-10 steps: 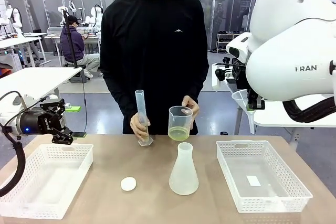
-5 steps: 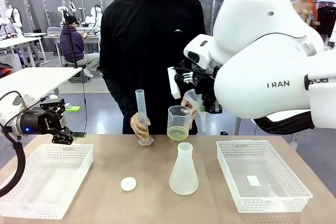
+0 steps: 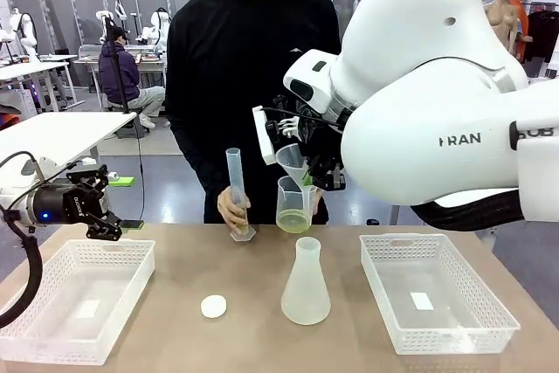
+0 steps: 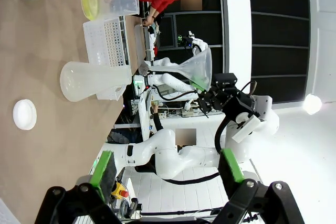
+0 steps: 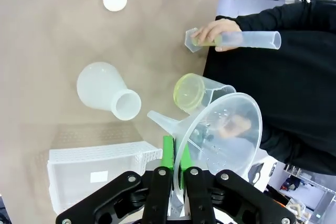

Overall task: Prepare the solutions needed for the experiment.
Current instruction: Pick up the Plastic Funnel and insert it into the Big flask.

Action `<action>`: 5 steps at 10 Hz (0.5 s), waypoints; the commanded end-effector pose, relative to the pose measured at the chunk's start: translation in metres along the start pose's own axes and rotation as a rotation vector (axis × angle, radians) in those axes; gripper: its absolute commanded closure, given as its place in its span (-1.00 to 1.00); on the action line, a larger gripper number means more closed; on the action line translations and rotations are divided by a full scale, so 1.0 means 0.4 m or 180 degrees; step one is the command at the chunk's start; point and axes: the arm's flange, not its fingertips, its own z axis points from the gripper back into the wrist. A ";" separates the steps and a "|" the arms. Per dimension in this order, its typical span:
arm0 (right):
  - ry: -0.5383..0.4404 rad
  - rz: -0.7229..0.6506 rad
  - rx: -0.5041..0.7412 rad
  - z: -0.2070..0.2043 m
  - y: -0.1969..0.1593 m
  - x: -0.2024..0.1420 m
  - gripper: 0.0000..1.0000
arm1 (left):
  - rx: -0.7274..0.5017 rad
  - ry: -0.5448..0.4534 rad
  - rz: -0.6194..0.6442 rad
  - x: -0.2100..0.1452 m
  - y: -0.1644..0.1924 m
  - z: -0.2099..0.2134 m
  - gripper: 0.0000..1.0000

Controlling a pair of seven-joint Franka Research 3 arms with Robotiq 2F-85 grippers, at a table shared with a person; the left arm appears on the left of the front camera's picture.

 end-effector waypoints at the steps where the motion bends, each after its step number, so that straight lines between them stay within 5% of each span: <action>1: -0.0074 0.0055 -0.0051 0.016 0.020 -0.021 0.90 | 0.0015 0.0028 -0.0031 -0.003 -0.004 0.002 -1.00; 5: -0.0092 0.0005 -0.0008 0.010 0.044 -0.025 0.90 | 0.0015 0.0028 -0.0031 -0.003 -0.004 0.002 -1.00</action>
